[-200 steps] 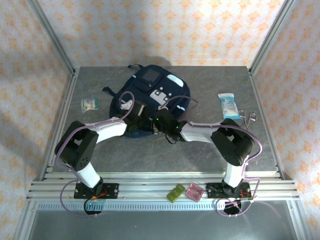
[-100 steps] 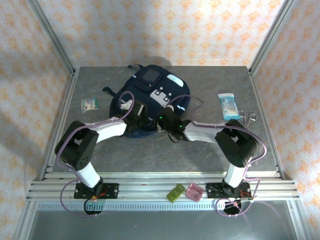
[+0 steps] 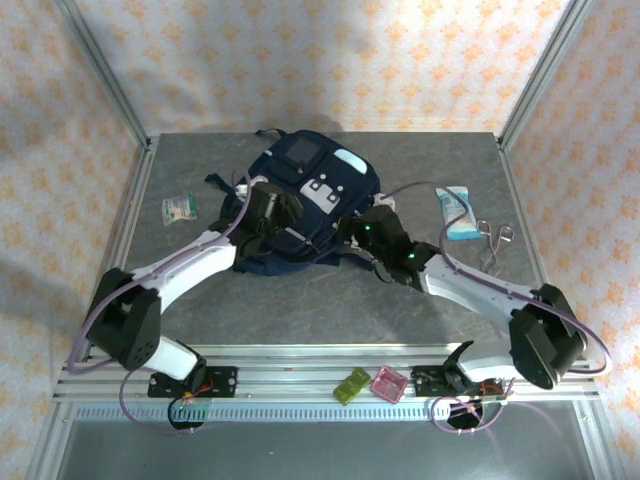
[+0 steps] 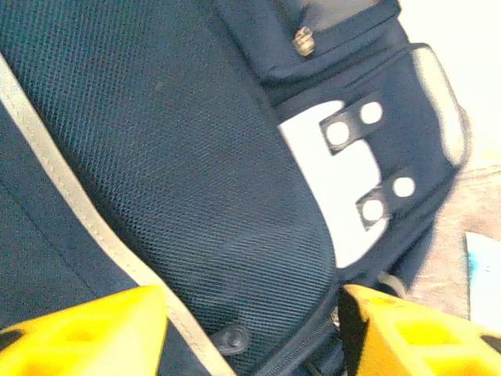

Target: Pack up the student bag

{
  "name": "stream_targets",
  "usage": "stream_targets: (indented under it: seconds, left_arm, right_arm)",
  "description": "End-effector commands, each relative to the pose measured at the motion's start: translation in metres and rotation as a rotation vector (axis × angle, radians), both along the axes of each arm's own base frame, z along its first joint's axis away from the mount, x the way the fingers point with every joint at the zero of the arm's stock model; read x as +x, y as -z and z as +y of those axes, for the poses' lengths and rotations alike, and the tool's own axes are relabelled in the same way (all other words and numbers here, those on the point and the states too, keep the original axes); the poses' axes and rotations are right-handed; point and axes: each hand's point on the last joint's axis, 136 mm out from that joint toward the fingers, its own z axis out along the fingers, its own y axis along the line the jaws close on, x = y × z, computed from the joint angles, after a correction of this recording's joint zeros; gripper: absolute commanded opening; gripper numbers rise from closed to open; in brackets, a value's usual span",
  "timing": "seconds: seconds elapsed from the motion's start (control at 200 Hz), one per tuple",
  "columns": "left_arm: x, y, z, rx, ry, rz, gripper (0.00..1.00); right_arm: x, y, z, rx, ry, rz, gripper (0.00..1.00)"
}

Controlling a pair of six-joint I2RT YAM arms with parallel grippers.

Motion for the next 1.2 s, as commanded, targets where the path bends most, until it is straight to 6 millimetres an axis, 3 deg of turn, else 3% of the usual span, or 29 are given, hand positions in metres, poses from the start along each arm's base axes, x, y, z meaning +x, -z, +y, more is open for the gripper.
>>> stream_targets:
  seconds: [0.0,0.01,0.02,0.04,0.11,0.185,0.35,0.506,0.631,0.781,0.926,1.091,1.196]
  left_arm:
    - [-0.005,-0.04,0.015,0.081,0.023,-0.108,0.82]
    - [-0.006,-0.042,0.016,0.09,0.022,-0.115,0.9]
    - [-0.007,-0.044,0.019,0.099,0.02,-0.121,0.97]
    - [-0.009,-0.048,0.023,0.117,0.016,-0.137,0.99]
    - [-0.015,-0.064,0.039,0.184,0.001,-0.192,0.99]
    - [-0.021,-0.08,0.062,0.276,-0.038,-0.246,0.99]
    - [-0.036,-0.093,0.134,0.43,-0.234,-0.332,0.99]
    - [-0.056,-0.073,0.185,0.633,-0.363,-0.37,1.0]
    - [-0.06,-0.049,0.211,0.678,-0.409,-0.348,0.99]
    - [-0.054,-0.015,0.24,0.696,-0.489,-0.278,0.99]
    - [-0.05,0.011,0.252,0.686,-0.525,-0.344,0.99]
    - [-0.053,0.017,0.254,0.68,-0.556,-0.486,0.99]
    - [-0.045,0.025,0.237,0.68,-0.441,-0.526,0.99]
  right_arm:
    - [0.003,-0.024,-0.015,0.009,0.02,-0.061,0.72]
    - [0.004,-0.026,-0.017,0.009,0.025,-0.066,0.78]
    - [0.005,-0.028,-0.018,0.01,0.029,-0.07,0.94]
    - [0.007,-0.031,-0.022,0.007,0.04,-0.08,1.0]
    - [0.017,-0.041,-0.041,-0.012,0.106,-0.101,1.0]
    - [0.03,-0.048,-0.074,-0.057,0.234,-0.124,1.0]
    - [0.034,-0.056,-0.153,-0.249,0.555,-0.281,1.0]
    - [0.021,-0.03,-0.229,-0.424,0.845,-0.281,1.0]
    - [0.011,-0.004,-0.264,-0.463,0.95,-0.284,1.0]
    - [0.002,0.019,-0.282,-0.494,0.964,-0.32,1.0]
    - [-0.006,0.02,-0.282,-0.432,0.919,-0.447,1.0]
    - [0.003,0.017,-0.268,-0.438,0.763,-0.533,1.0]
    - [0.008,0.026,-0.263,-0.41,0.681,-0.558,1.0]
